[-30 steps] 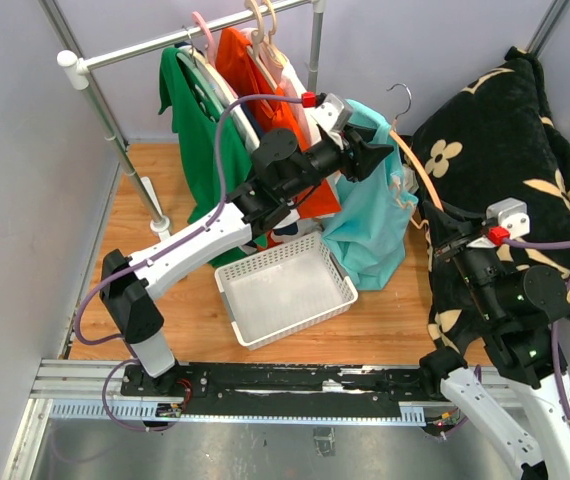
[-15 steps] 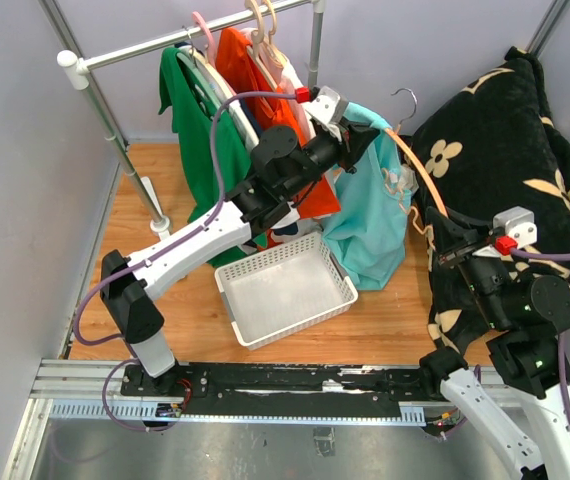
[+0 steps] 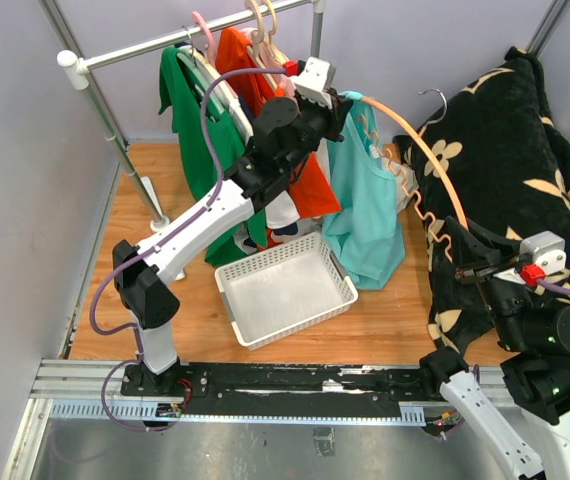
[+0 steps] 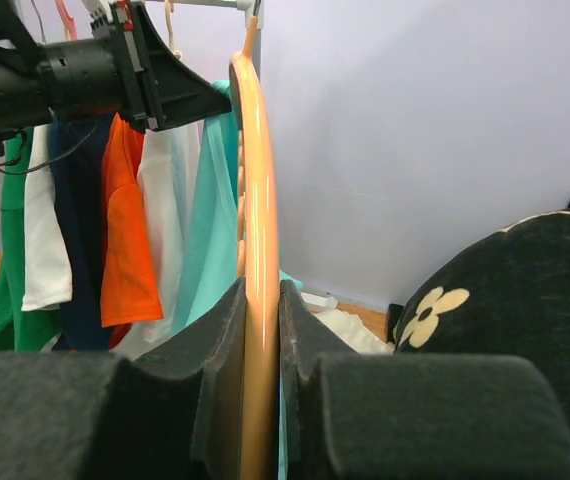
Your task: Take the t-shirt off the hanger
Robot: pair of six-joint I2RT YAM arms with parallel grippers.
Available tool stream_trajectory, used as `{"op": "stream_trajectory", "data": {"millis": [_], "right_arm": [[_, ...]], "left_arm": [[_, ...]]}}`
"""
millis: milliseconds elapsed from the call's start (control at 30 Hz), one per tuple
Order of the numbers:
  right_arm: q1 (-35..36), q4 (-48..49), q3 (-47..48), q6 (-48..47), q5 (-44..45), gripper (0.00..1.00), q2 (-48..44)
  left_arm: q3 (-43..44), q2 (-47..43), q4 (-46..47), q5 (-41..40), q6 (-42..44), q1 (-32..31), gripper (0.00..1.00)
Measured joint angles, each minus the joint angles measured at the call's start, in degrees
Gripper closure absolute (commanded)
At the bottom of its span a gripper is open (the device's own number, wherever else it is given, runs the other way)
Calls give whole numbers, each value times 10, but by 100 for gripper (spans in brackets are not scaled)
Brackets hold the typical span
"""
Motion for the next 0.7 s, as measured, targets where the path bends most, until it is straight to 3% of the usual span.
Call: {"op": "stream_trajectory", "data": {"millis": [233, 700], "right_arm": [[0, -32, 11, -14, 3, 99, -14], [0, -51, 28, -21, 27, 99, -32]], "left_arm": [[5, 21, -3, -15, -16, 45, 100], [49, 47, -23, 3, -22, 49, 100]]}}
